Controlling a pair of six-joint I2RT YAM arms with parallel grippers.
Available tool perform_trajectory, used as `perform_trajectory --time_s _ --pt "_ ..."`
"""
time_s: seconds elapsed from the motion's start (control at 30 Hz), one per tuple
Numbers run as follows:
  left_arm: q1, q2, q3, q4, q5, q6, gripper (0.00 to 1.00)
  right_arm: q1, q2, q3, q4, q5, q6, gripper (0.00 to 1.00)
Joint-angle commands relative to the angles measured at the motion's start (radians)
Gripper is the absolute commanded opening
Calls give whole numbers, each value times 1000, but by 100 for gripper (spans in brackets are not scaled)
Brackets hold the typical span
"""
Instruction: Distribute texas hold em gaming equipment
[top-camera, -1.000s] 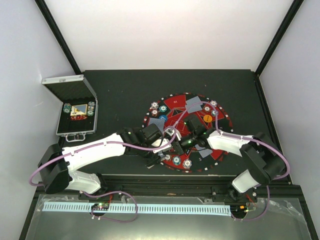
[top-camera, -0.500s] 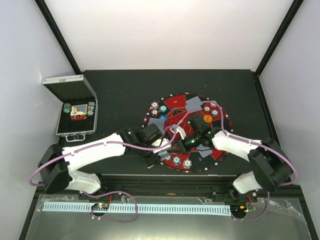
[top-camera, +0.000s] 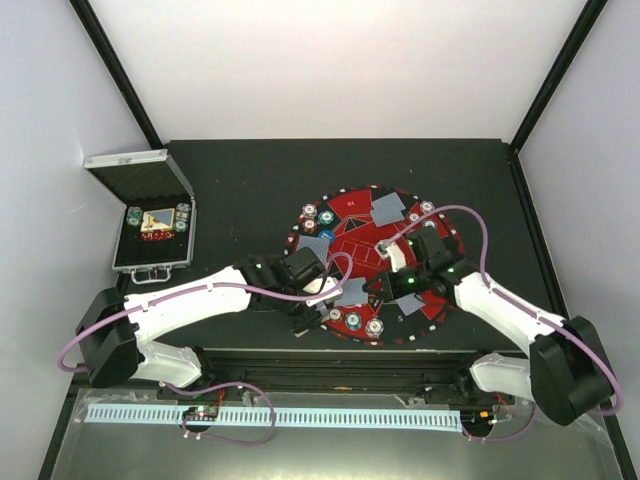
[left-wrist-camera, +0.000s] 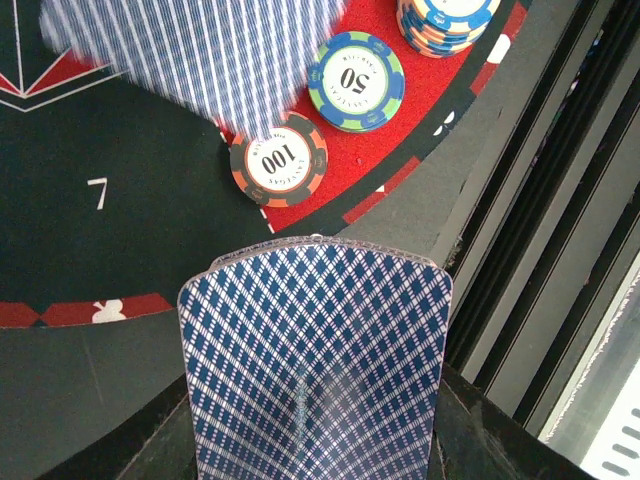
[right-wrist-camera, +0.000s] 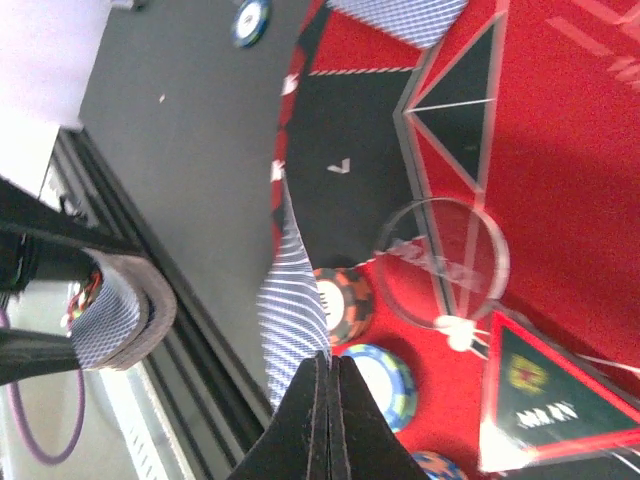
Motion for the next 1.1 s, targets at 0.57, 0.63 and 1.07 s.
perform_trajectory --time_s 0.57,0.63,1.07 --pt "1 -6 35 18 1 12 50 -244 -394 -201 -124 559 599 1" --pt "1 -5 35 20 1 12 50 -244 -411 -224 -134 586 642 1" --pt "1 -6 35 20 1 12 50 -244 -397 -317 -135 620 750 1"
